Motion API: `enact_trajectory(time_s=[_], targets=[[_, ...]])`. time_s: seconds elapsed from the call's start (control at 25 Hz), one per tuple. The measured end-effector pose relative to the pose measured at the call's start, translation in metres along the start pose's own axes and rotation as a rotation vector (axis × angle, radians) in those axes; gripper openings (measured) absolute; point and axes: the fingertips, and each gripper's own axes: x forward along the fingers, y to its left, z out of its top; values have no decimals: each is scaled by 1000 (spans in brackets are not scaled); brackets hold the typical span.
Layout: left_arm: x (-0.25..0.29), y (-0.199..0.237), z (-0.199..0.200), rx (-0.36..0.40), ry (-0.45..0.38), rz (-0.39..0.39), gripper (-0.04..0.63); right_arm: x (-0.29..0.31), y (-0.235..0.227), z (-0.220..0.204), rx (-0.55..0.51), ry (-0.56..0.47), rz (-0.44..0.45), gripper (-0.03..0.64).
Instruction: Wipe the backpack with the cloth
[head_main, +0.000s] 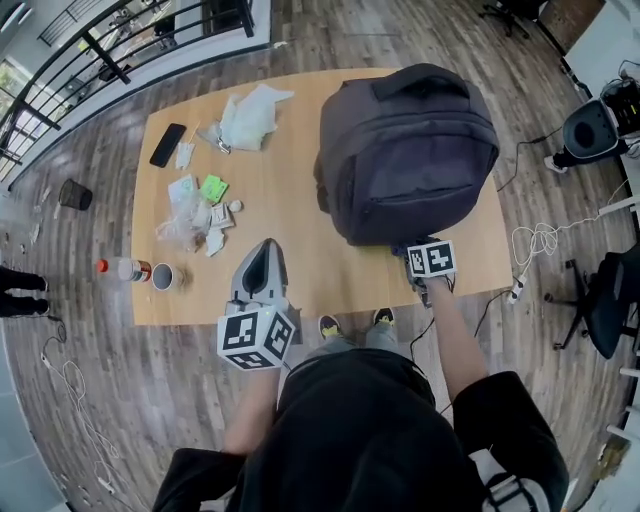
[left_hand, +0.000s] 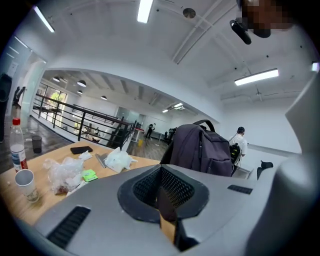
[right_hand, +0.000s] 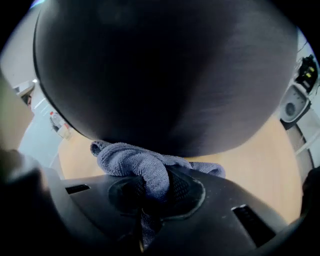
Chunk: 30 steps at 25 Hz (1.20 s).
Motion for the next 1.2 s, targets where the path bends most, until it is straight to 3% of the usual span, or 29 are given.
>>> enact_trajectory(time_s=[0.12,0.32,0.56,0.72,0.92,1.2], targets=[[13,-13,-2,0,6,-50,15,-34,-65,5,34,-33,-150,43],[39,-55,-8,3,18,-122,15,-85,-118,37,-18,-172,-252,41],[72,-145,-10,15,18,-233,15,-155,-139,130,-119,-502,-180,41],[87,-187,-17,32,25,-242,15,-194,-148,195,-210,-686,-123,42],[96,-194,-22,40,21,-155,15,-199,-155,252,-309,-758,-58,43],[97,-196,-22,28,-16,-51,15,-185,-125,318,-455,-826,80,41]])
